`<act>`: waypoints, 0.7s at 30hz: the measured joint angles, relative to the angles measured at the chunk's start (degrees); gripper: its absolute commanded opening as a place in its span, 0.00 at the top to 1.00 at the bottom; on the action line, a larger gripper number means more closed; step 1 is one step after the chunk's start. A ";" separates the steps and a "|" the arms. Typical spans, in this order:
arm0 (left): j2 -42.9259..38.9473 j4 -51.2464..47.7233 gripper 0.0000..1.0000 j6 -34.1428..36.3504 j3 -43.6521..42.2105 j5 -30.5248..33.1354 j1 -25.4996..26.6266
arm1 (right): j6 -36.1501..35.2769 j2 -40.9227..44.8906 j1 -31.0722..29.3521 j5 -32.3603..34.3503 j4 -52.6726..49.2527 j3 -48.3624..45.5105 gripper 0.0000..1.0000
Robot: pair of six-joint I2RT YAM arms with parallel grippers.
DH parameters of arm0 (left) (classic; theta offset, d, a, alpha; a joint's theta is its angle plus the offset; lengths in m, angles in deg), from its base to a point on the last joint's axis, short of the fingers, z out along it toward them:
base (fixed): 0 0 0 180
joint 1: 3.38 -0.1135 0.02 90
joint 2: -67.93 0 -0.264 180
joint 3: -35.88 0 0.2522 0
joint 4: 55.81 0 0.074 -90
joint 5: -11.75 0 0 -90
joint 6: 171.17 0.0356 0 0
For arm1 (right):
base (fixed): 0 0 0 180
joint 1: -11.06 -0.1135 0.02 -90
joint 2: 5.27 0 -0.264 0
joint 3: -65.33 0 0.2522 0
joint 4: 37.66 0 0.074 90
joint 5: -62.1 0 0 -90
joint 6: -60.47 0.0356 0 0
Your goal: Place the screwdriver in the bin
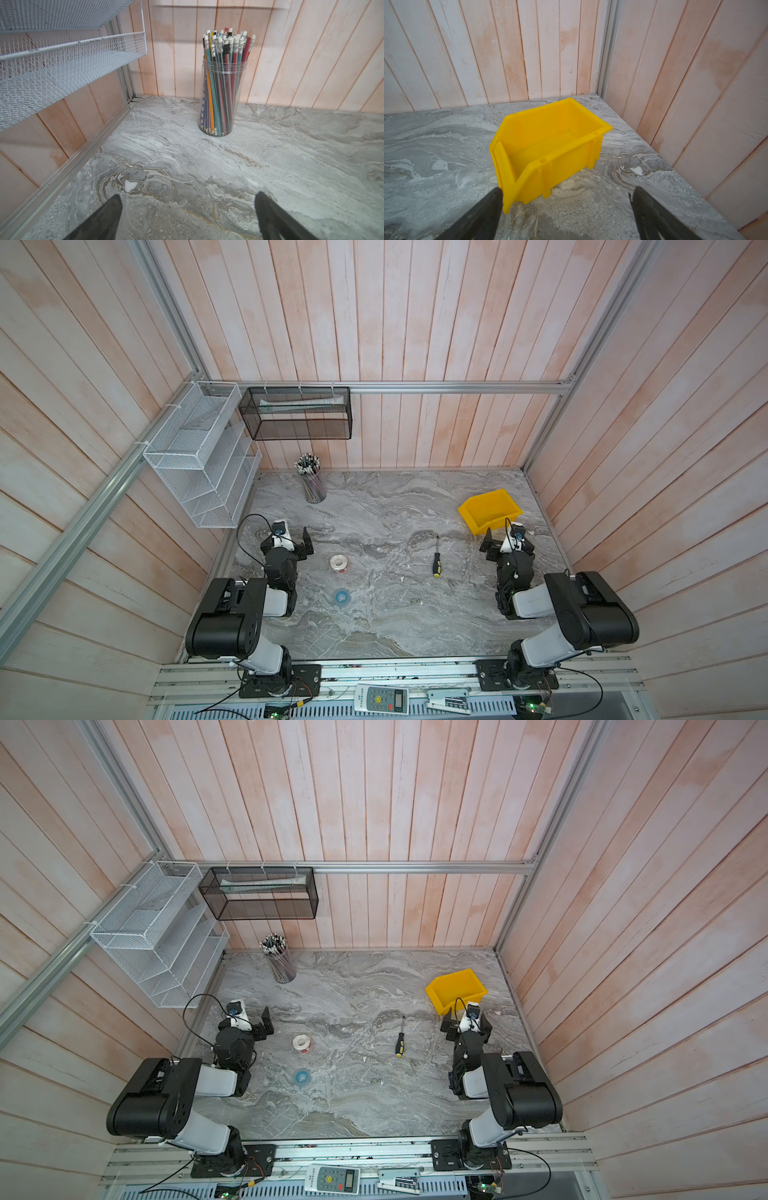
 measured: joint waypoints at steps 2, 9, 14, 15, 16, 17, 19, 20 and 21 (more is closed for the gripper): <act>0.00 -0.02 0.00 0.00 0.00 0.02 0.00 | -0.02 0.00 0.00 0.00 0.02 0.00 0.02; 0.00 -0.02 0.00 -0.13 0.04 -0.33 -0.20 | 1.03 8.94 -2.16 6.32 -6.99 0.76 0.02; -0.33 -0.42 0.00 -0.61 0.04 0.66 -0.42 | 7.50 15.87 -3.41 18.38 -21.59 7.32 0.02; -0.96 -0.59 0.00 -0.59 -0.04 1.38 -0.04 | 9.62 16.98 -3.41 20.65 -25.64 9.16 0.02; -1.75 -0.55 0.00 -0.22 -0.15 3.76 1.05 | 11.58 18.03 -3.39 22.32 -29.11 10.64 0.02; -3.21 -0.92 0.00 0.68 -0.24 6.93 3.19 | 13.46 19.32 -3.39 23.58 -32.48 11.82 0.02; -8.26 -4.74 0.00 2.47 0.39 11.17 8.74 | 16.04 21.88 -3.41 24.50 -37.40 12.76 0.02; -11.32 -8.55 0.00 2.45 1.90 12.59 11.30 | 17.07 22.99 -3.39 24.57 -39.87 12.98 0.02; -13.99 -12.74 0.00 1.90 4.42 13.53 13.25 | 18.03 23.80 -3.39 24.52 -42.40 13.33 0.02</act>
